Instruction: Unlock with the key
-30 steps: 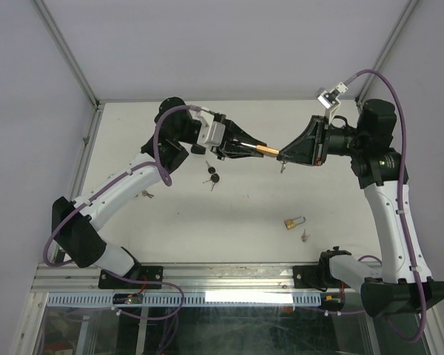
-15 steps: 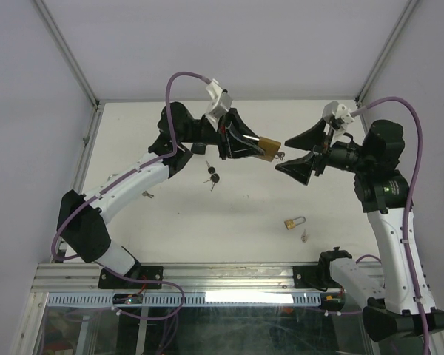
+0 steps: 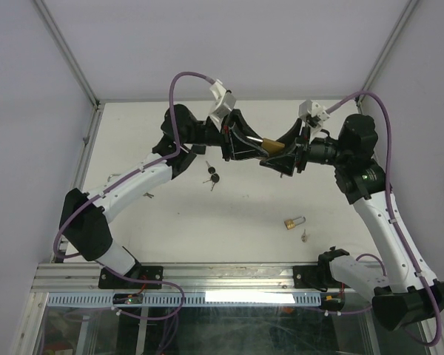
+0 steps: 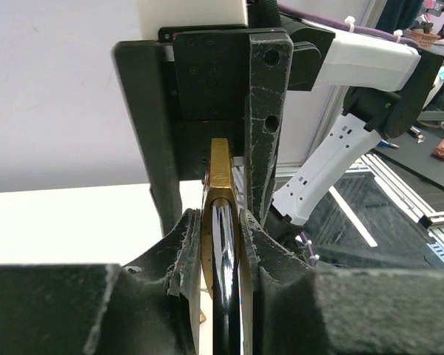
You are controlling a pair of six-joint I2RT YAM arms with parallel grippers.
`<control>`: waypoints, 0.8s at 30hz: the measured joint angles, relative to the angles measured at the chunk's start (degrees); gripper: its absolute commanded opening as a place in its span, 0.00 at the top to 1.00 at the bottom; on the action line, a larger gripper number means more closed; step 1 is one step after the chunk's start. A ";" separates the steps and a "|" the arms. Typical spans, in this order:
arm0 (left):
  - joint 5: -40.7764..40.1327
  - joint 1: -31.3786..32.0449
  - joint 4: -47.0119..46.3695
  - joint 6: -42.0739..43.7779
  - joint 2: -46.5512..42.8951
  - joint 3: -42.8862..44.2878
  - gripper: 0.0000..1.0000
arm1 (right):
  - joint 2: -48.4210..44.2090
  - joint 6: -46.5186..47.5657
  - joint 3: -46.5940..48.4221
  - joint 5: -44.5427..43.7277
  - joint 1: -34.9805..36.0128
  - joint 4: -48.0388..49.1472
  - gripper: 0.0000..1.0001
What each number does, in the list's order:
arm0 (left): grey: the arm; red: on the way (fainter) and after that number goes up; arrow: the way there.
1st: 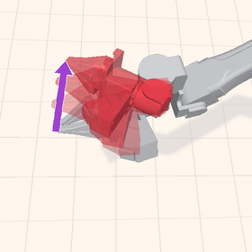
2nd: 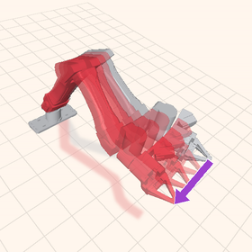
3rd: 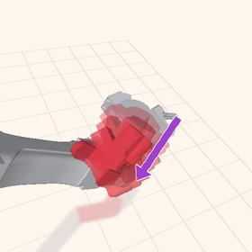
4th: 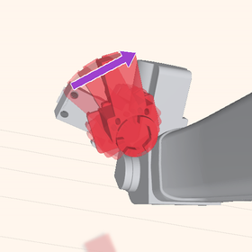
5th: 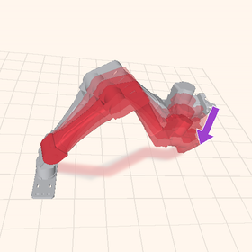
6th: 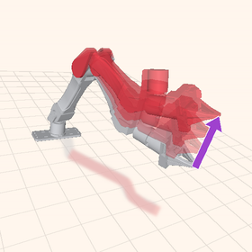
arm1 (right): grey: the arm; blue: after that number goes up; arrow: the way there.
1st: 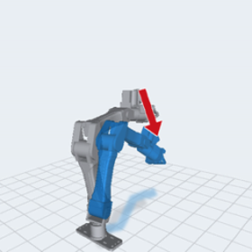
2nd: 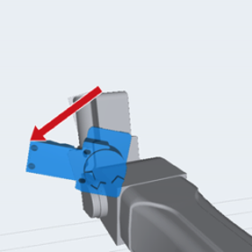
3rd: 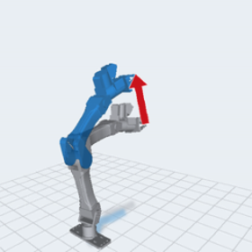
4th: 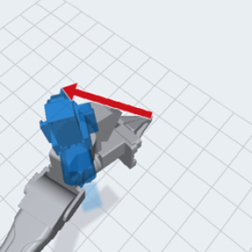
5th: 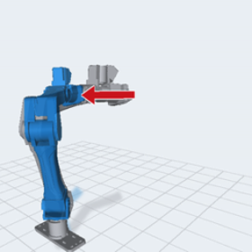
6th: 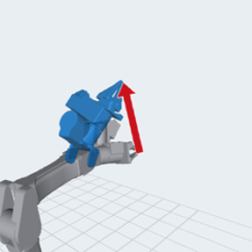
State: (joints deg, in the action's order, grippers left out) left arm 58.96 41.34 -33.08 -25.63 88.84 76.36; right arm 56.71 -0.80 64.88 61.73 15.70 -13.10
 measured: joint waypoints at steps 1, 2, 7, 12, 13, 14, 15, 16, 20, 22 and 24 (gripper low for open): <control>-0.17 0.00 0.02 -0.02 0.11 0.00 1.00 | 0.17 0.00 0.02 0.13 0.31 -0.04 0.67; -0.35 0.00 0.04 -0.07 0.24 0.00 1.00 | 0.33 -0.02 0.02 0.33 0.55 -0.07 0.73; -1.16 -0.42 0.02 -0.79 0.35 0.13 1.00 | 0.68 1.36 0.39 0.13 0.72 -1.29 0.99; -1.33 -0.42 0.07 -0.74 0.35 0.20 1.00 | 0.68 2.27 0.83 -0.26 0.72 -2.29 1.00; -1.40 -0.42 0.07 -0.76 0.35 0.20 0.96 | 0.68 2.25 0.94 -0.24 0.72 -2.45 1.00; -1.53 -0.39 0.09 -0.76 0.35 0.20 0.79 | 0.68 2.23 1.09 -0.24 0.72 -2.62 1.00; -1.64 -0.39 0.11 -0.76 0.35 0.20 0.57 | 0.68 2.23 1.16 -0.24 0.72 -2.71 1.00; -1.73 -0.39 0.17 -0.76 0.35 0.20 0.48 | 0.68 2.23 1.36 -0.24 0.72 -3.10 1.00; -1.95 -1.46 0.09 -0.92 0.31 0.33 0.26 | 0.63 2.62 1.68 -0.59 0.66 -5.77 1.00; -1.40 -2.67 0.48 -0.87 0.20 0.33 0.26 | 0.66 2.71 1.68 -0.76 0.68 -7.39 1.00; -0.42 -4.00 1.46 -0.48 -0.04 0.33 0.29 | 0.66 2.69 1.68 -0.79 0.66 -8.09 1.00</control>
State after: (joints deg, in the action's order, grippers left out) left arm 58.54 37.34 -31.62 -26.11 88.79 76.69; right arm 57.36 1.89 66.57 60.95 16.36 -21.19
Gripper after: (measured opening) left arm 0.742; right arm 0.238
